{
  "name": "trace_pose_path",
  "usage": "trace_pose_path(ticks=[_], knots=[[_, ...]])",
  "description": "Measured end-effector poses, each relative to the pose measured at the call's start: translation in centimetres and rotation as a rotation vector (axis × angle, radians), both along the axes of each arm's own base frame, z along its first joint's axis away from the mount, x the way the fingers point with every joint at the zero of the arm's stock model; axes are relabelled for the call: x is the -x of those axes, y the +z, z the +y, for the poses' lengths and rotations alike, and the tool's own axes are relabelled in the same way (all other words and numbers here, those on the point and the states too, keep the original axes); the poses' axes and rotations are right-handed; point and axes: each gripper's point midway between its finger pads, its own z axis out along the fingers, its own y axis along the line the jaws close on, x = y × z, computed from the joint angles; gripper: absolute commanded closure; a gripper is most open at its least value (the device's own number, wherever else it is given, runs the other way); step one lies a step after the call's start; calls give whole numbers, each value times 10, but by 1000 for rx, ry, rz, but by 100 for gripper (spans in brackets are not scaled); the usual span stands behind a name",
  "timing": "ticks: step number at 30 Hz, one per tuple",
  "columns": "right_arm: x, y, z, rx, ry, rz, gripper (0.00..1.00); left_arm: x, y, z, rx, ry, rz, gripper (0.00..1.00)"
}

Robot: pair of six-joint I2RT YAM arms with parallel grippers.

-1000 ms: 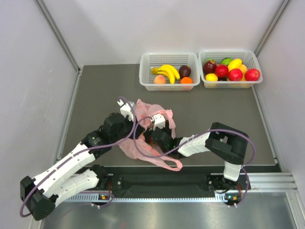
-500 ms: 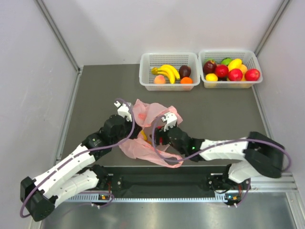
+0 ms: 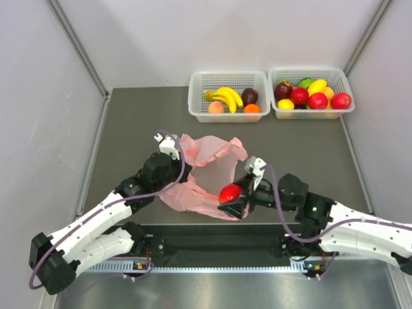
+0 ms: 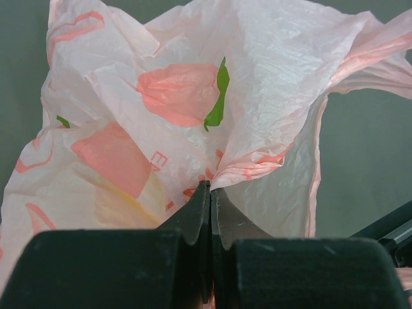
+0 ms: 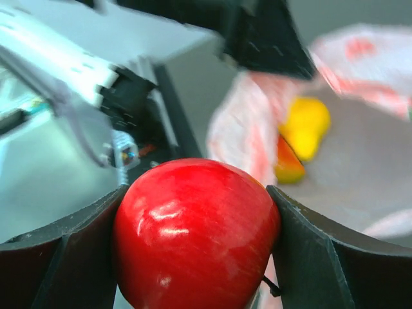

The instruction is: Untie the knot of the plastic bag and take out the fruit

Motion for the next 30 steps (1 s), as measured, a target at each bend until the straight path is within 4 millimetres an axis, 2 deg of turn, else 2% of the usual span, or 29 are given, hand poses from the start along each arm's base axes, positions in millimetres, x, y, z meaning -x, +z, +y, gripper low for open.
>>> trace_pose_path(ticks=[2, 4, 6, 8, 11, 13, 17, 19, 22, 23, 25, 30], knots=[[12, 26, -7, -44, 51, -38, 100, -2, 3, -1, 8, 5, -12, 100], [14, 62, -14, -93, 51, -89, 100, -4, 5, -2, 13, 5, -17, 100], [4, 99, -22, -144, -13, -144, 100, -5, 5, -4, 16, 4, -20, 100], [-14, 131, -33, -186, -125, -191, 100, -5, 5, -6, 18, -5, -17, 100], [-49, 160, -49, -213, -313, -244, 100, -4, 1, -8, 15, -19, -3, 100], [-81, 167, -56, -181, -447, -261, 100, -2, -1, -11, 16, -32, 5, 100], [-171, 180, -66, -92, -693, -250, 100, 0, 0, -15, 33, -55, 11, 100], [-221, 172, -72, -39, -792, -232, 100, 2, 1, -17, 42, -66, 15, 100], [-291, 137, -73, 70, -880, -178, 100, 4, 2, -21, 55, -86, 18, 100], [-316, 117, -71, 117, -894, -149, 100, 5, 2, -21, 57, -93, 20, 100], [-352, 87, -66, 183, -903, -106, 100, 6, 3, -23, 60, -101, 22, 100], [-420, 32, -57, 275, -903, -31, 100, 8, 8, -22, 66, -111, 2, 100]])
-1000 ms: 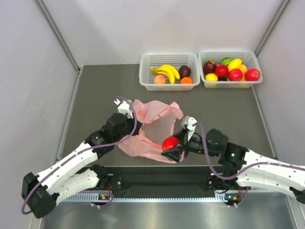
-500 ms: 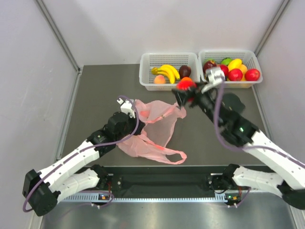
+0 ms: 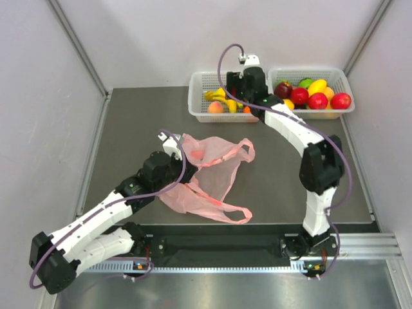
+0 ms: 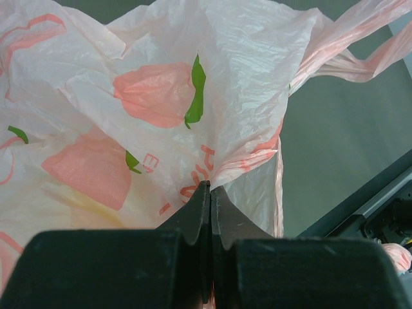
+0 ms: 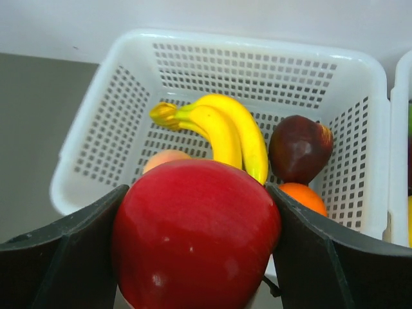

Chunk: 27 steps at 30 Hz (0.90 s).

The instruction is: Untie the knot of the plastic bag and take out the fruit

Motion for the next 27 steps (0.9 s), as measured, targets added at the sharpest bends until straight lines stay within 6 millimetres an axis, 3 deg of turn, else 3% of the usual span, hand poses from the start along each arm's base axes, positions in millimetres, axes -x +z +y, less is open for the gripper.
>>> trace_pose_path(ticks=[2, 5, 7, 9, 12, 13, 14, 16, 19, 21, 24, 27], knots=[[-22, -12, -1, 8, -16, 22, 97, 1, 3, 1, 4, -1, -9, 100], [-51, -22, -3, 14, -43, 35, 83, 1, 5, 1, 9, -3, -16, 100], [-70, -30, -4, 19, -59, 42, 65, 2, 6, 1, 10, -5, -16, 100], [-83, -42, -6, 26, -73, 55, 59, 2, 7, 1, 11, -6, -19, 100], [-91, -70, -12, 44, -90, 101, 36, 2, 7, 1, 10, -7, -20, 100], [-92, -81, -15, 49, -96, 123, 21, 2, 7, 2, 9, -7, -19, 100], [-93, -90, -17, 50, -102, 140, 12, 3, 6, 2, 7, -7, -18, 100], [-95, -109, -24, 49, -112, 181, 0, 3, 6, 3, 5, -7, -17, 100], [-96, -124, -39, 54, -124, 219, 0, 4, 6, 4, 2, -7, -18, 100], [-98, -123, -43, 48, -127, 215, 0, 4, 7, 4, 1, -5, -21, 100], [-94, -116, -52, 50, -137, 207, 0, 3, 9, 4, 0, -2, -23, 100], [-80, -88, -59, 46, -144, 178, 0, 2, 11, 4, 3, -2, -27, 100]])
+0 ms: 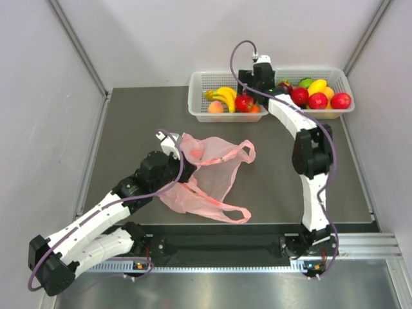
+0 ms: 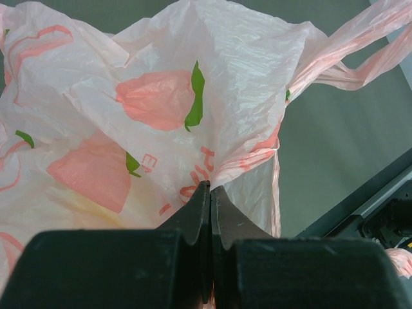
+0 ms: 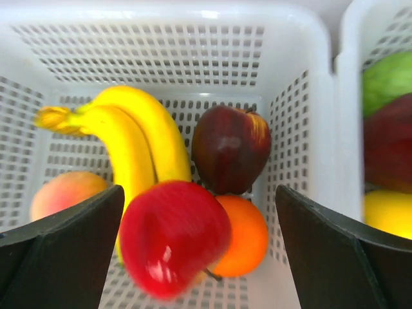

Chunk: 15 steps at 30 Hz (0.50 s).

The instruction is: Untie the knot of the plastic bag and take out the fruit

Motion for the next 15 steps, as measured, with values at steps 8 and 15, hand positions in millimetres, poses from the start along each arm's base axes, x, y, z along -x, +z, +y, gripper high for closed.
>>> trace_pose_path(ticks=[8, 15], knots=[[125, 160, -46, -93, -23, -257, 0, -3, 15, -2, 6, -5, -23, 100], [270, 190, -51, -251, 169, -389, 50, -7, 27, -6, 6, -18, -40, 100]])
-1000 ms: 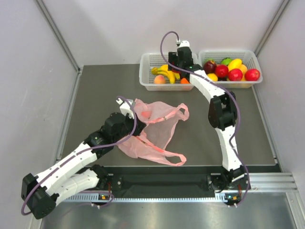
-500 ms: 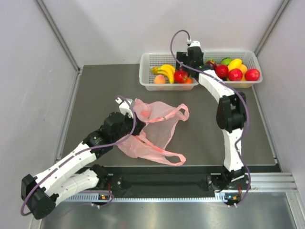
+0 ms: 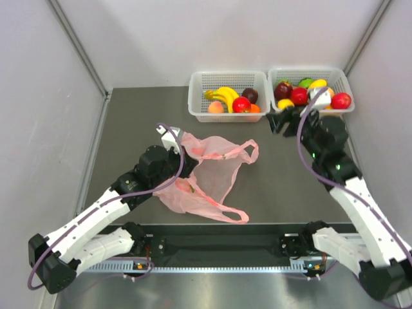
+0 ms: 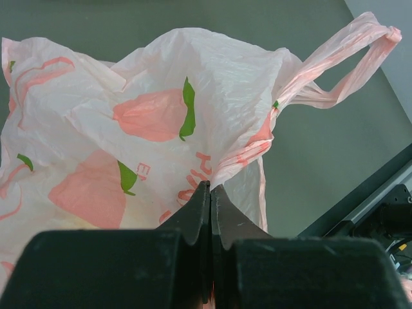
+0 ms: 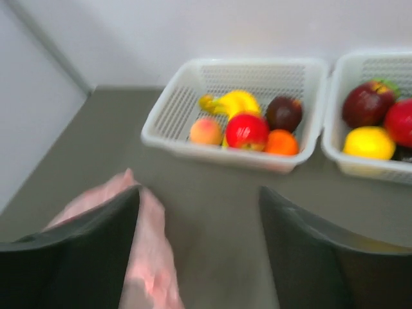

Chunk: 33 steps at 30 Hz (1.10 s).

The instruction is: Untie the knot of the plastic bag and take out the fruit

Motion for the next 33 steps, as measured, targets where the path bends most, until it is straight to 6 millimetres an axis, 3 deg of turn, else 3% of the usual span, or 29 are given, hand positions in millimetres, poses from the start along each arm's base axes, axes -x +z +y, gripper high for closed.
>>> trace_pose_path(ticks=[4, 5, 7, 10, 13, 17, 23, 27, 31, 33], knots=[[77, -56, 31, -40, 233, 45, 97, 5, 4, -5, 3, -49, -8, 100], [96, -71, 40, -39, 297, 65, 99, 6, 6, -7, 5, -66, -11, 100], [126, -91, 55, -44, 396, 94, 99, 12, 11, -12, 12, -113, -20, 100], [158, -103, 70, -43, 507, 101, 100, 23, 22, -19, 34, -196, -41, 100], [171, -119, 88, -35, 588, 121, 100, 40, 37, -29, 62, -317, -58, 100], [189, -167, 118, 44, 681, 225, 96, 67, 50, -45, 95, -512, -45, 100], [222, -208, 169, 190, 790, 253, 93, 96, 35, -55, 94, -706, 65, 100], [236, -215, 198, 239, 809, 223, 92, 102, 31, -54, 88, -735, 94, 100], [232, -213, 220, 236, 745, 178, 88, 105, 33, -55, 95, -755, 99, 100], [229, -211, 230, 224, 701, 146, 75, 107, 32, -55, 95, -759, 108, 100]])
